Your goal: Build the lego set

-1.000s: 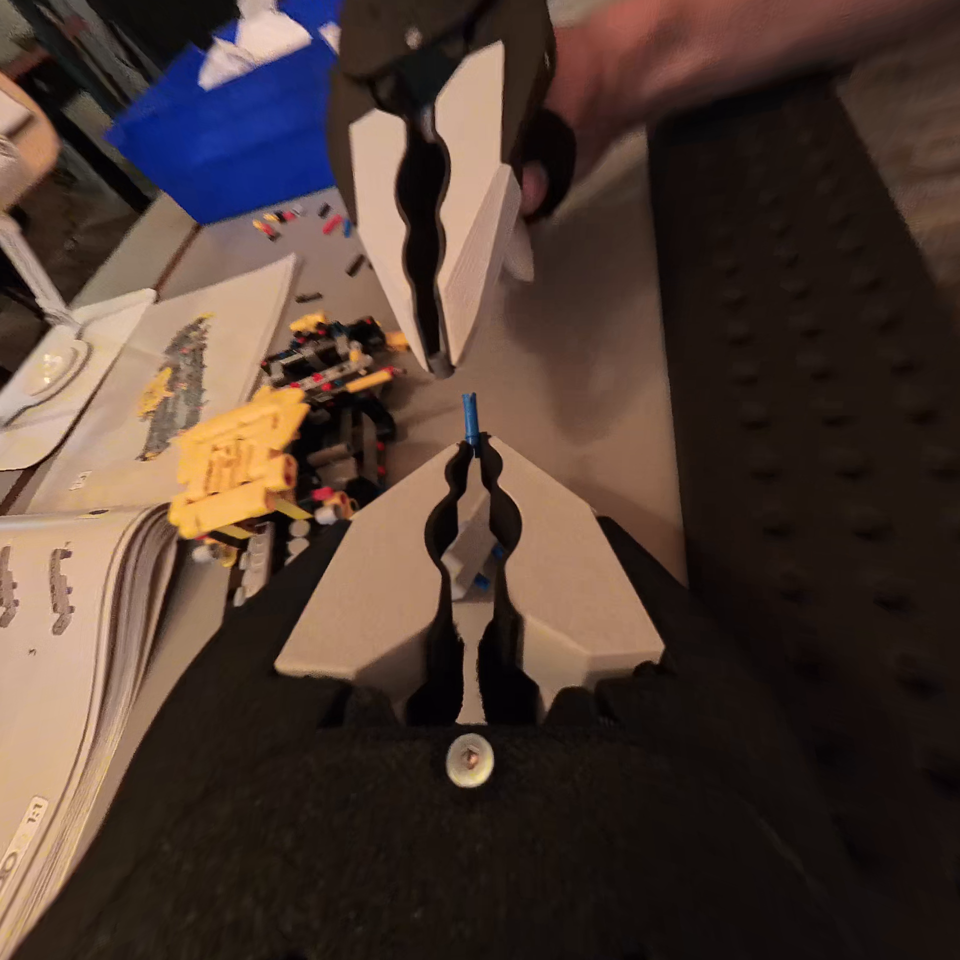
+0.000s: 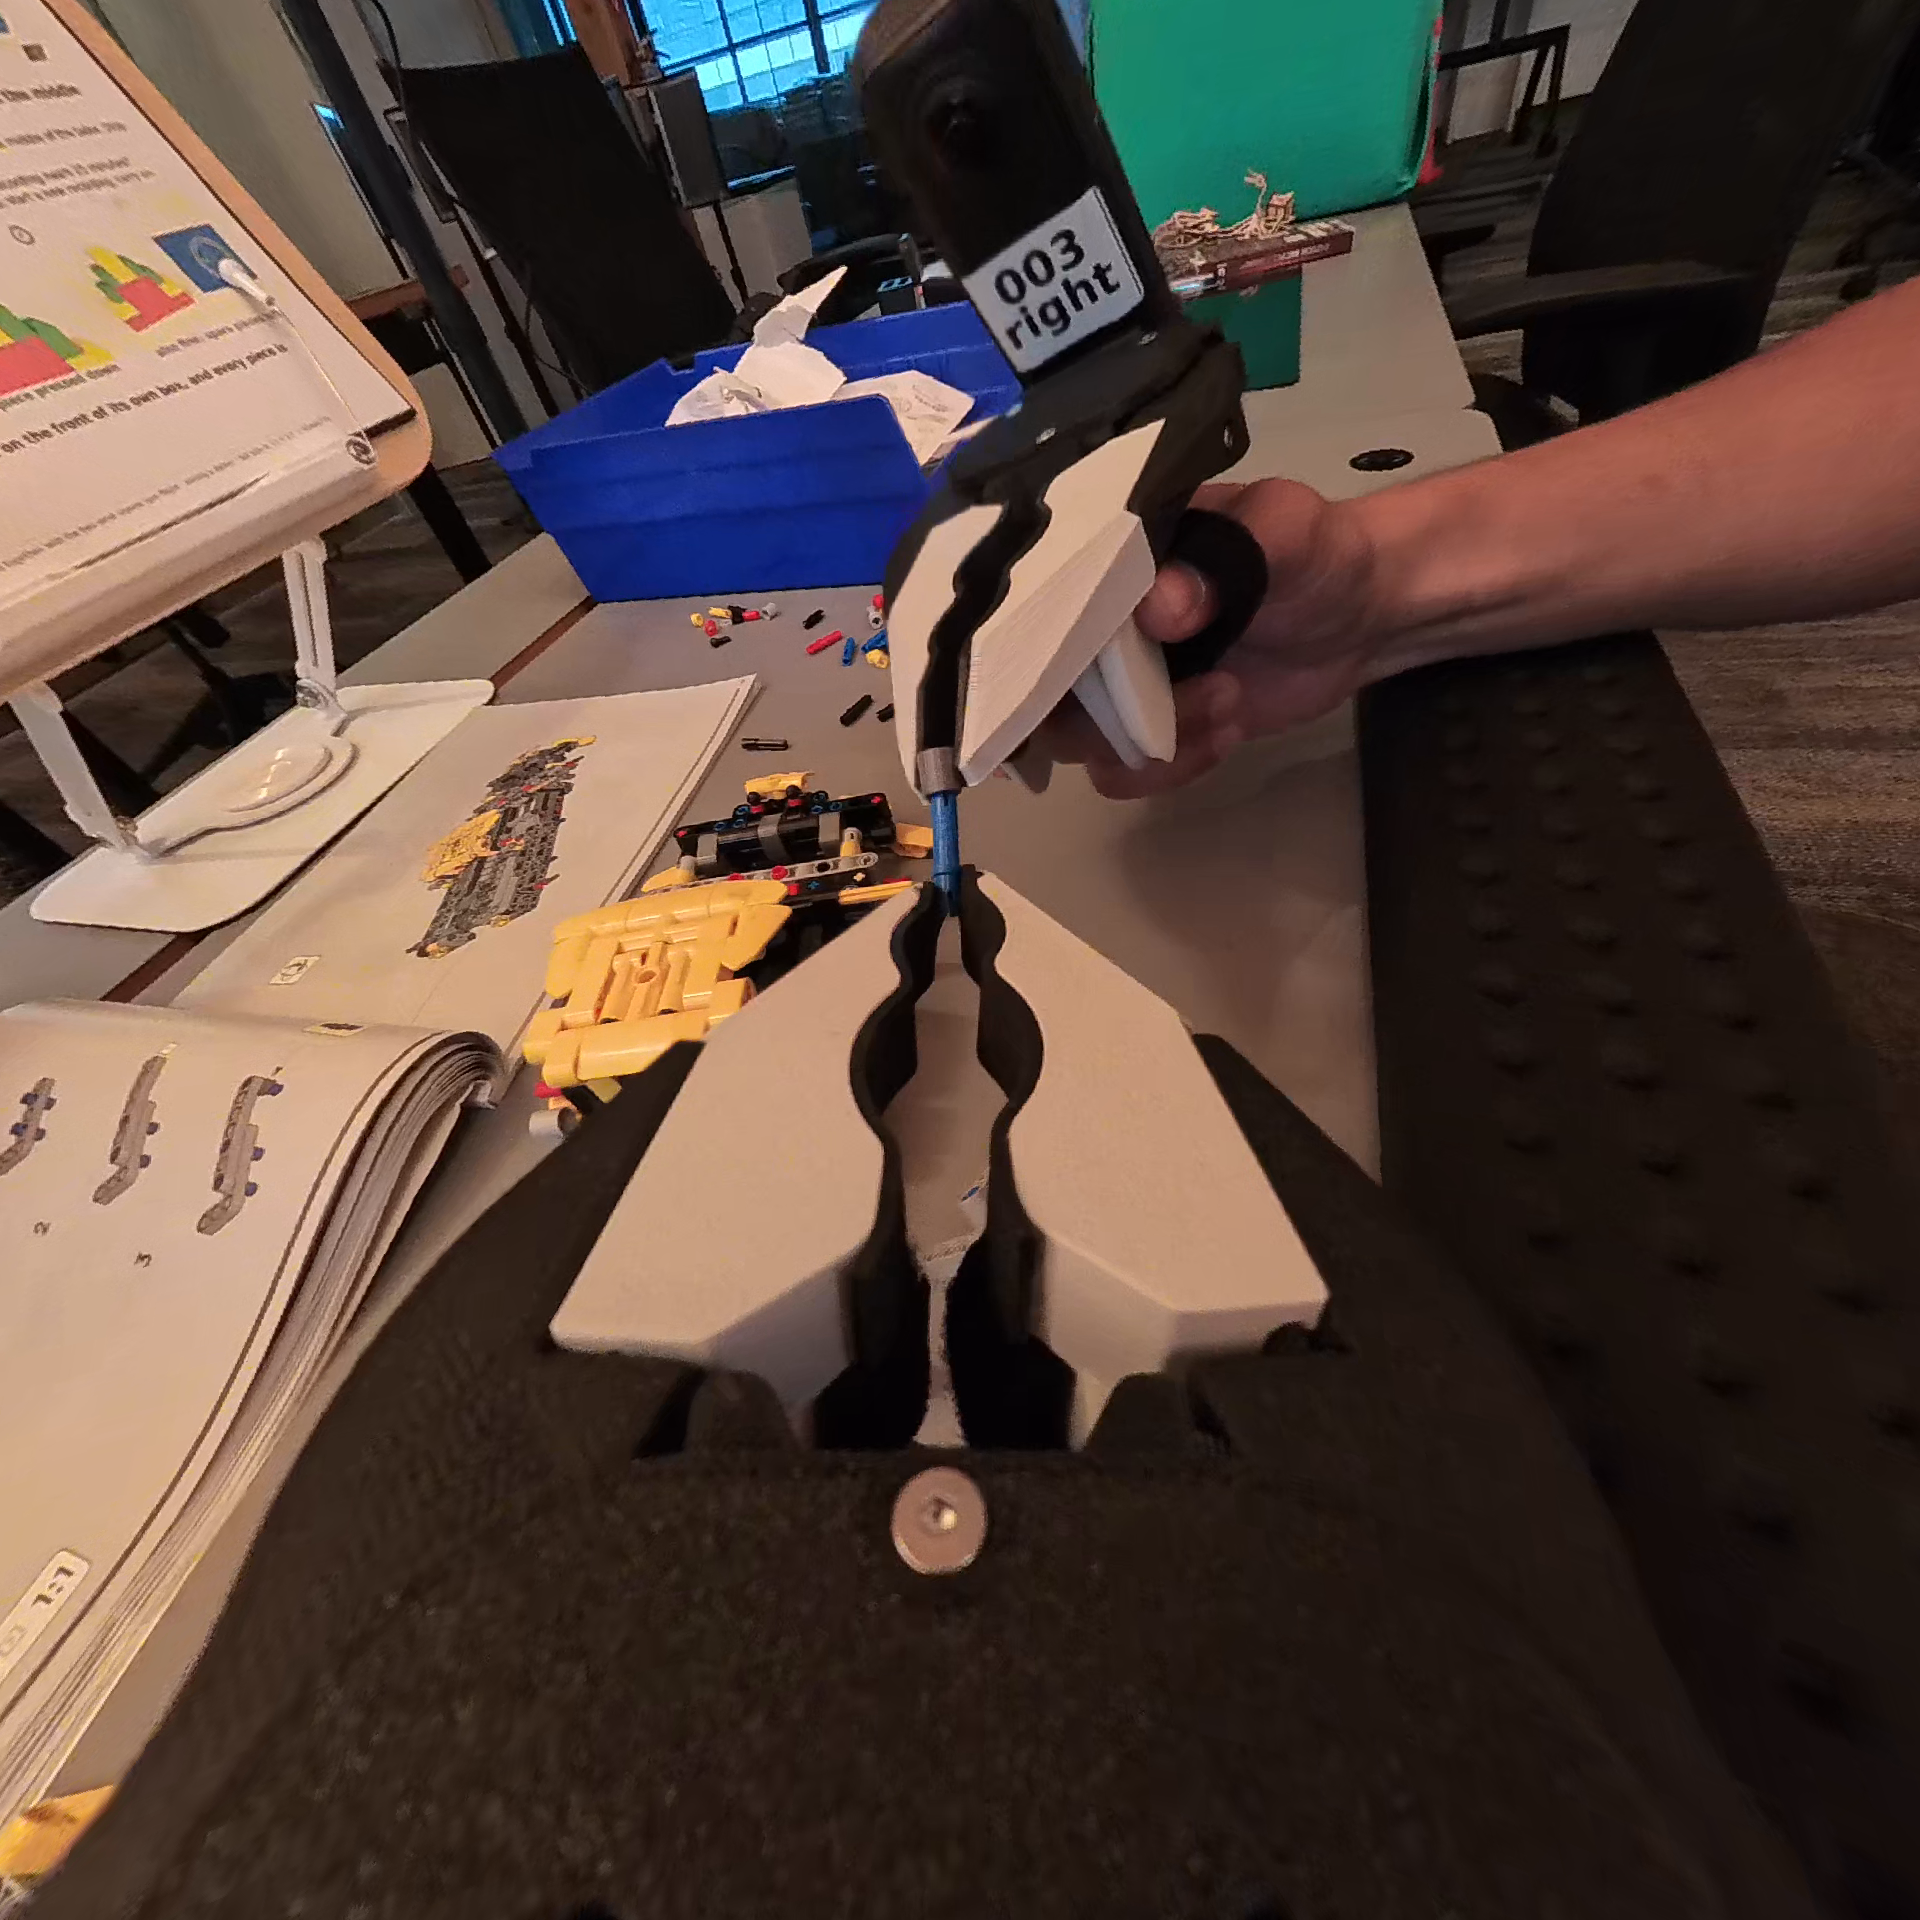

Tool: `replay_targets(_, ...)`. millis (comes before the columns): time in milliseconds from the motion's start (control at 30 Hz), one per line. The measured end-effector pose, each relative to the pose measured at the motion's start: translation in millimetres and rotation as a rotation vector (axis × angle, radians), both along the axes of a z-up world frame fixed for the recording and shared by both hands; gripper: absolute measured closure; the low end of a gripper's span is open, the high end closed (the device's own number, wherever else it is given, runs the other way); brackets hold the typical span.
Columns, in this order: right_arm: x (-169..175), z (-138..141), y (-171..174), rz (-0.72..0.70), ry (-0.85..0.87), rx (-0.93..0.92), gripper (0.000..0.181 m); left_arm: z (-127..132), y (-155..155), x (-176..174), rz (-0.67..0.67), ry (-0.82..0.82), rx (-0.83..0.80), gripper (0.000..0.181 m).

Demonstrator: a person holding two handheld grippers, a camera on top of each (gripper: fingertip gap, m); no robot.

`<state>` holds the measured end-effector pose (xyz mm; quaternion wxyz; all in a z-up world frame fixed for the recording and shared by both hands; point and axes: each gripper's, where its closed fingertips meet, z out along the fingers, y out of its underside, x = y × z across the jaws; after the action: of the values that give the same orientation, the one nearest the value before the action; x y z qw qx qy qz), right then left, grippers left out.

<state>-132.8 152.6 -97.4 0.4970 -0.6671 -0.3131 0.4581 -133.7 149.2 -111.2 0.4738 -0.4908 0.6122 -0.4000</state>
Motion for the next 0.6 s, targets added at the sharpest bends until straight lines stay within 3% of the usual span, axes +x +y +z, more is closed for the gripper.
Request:
replay_targets(133,1.4,-3.9,2.9,-0.024,-0.018,0.019,0.176,-3.2,1.9,0.8,-0.003,0.018,-0.067,0.178)
replay_targets(233,-0.4,-2.2,1.3,-0.026,-0.03,0.076,0.176,-0.1,-1.7,-1.2,-0.081,0.012,-0.277,0.178)
replay_targets(400,-0.1,-10.6,-2.5,0.02,-0.055,0.053,0.176,-9.0,-5.4,-1.0,-0.092,0.059,-0.243,0.178)
replay_targets(600,2.5,-30.7,-0.8,0.038,-0.161,0.017,0.176,-28.5,-1.0,0.3,-0.01,0.153,0.059,0.179)
